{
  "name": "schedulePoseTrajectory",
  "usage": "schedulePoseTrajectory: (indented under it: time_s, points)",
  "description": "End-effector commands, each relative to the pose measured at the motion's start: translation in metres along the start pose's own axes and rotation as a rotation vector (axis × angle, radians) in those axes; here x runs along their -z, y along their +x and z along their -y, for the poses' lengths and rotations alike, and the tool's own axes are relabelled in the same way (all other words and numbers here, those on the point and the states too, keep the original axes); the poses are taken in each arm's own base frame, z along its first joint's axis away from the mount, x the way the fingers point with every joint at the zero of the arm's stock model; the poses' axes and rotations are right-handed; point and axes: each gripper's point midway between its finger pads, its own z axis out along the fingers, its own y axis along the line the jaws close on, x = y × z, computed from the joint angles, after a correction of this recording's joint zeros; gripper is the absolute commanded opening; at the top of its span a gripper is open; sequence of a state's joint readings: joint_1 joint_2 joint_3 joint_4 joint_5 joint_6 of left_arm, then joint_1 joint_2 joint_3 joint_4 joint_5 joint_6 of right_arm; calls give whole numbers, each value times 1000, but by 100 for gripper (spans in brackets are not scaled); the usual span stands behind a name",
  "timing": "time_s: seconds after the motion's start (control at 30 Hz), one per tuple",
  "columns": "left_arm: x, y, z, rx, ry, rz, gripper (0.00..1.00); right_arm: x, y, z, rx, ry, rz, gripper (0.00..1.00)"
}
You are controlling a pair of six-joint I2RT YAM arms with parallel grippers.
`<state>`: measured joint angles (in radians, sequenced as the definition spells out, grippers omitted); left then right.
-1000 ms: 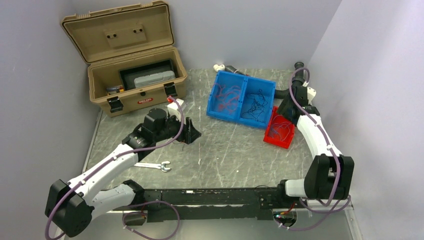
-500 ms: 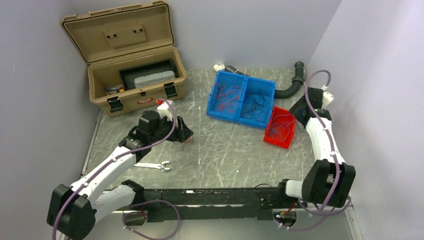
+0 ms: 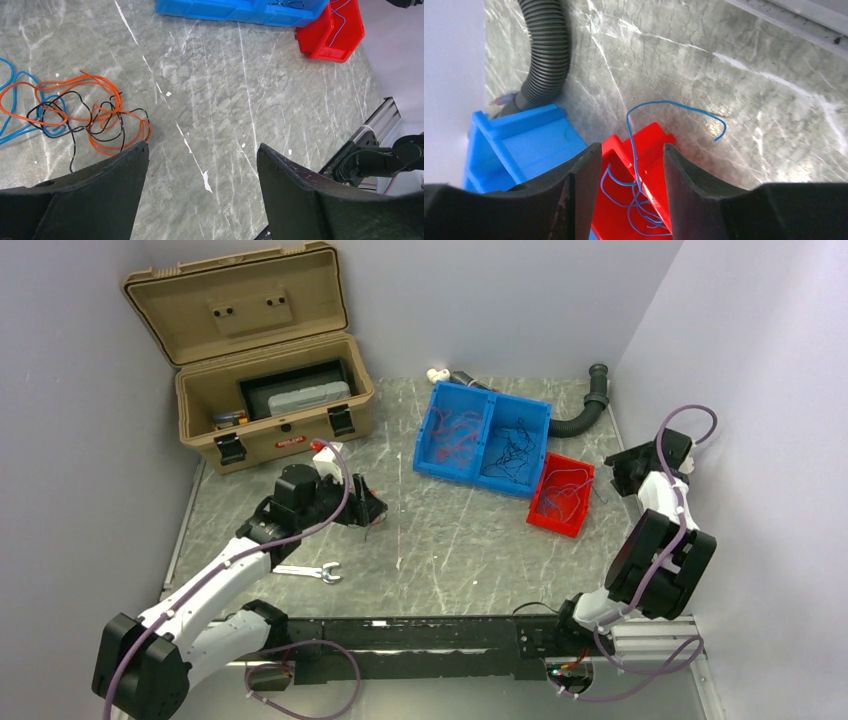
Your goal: Untangle the cables
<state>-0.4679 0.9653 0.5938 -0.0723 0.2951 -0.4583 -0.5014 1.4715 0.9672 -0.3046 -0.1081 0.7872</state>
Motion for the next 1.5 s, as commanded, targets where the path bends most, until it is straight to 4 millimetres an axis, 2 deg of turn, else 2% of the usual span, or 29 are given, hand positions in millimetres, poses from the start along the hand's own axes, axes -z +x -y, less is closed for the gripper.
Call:
schedulePoseTrajectory:
  time_s: [0.0, 0.2, 0.5, 0.53, 0.63, 0.7, 0.8, 0.9, 1.07, 1.3, 1.47]
  points:
    - [3, -10, 8, -9, 38, 42, 82, -5, -6, -25, -82, -131, -18, 49]
    - [3, -10, 6, -15, 28, 42, 82, -12, -1, -22, -88, -134, -41, 43]
    - [2, -10, 4, -21, 16, 36, 82, -27, 19, -1, -94, -89, -84, 41]
    - [2, -10, 4, -21, 17, 37, 82, -28, 20, 1, -96, -87, -86, 39]
    - [2, -10, 4, -20, 14, 36, 82, -27, 19, 0, -87, -91, -80, 20]
    - [2, -10, 3, -22, 12, 35, 82, -21, 14, -1, -68, -74, -48, 11]
    - [3, -11, 4, -22, 13, 39, 82, -8, 7, -5, -7, -43, 12, 9]
    - [2, -11, 4, -22, 16, 38, 82, 2, 5, -9, 34, -38, 43, 0]
    - [3, -11, 5, -24, 16, 36, 82, 25, 5, -26, 174, -10, 126, 0]
    - [4, -11, 5, -24, 15, 41, 82, 57, 28, -54, 385, -22, 172, 0]
    - [5, -12, 6, -26, 16, 43, 82, 60, 54, -53, 486, -11, 141, 0]
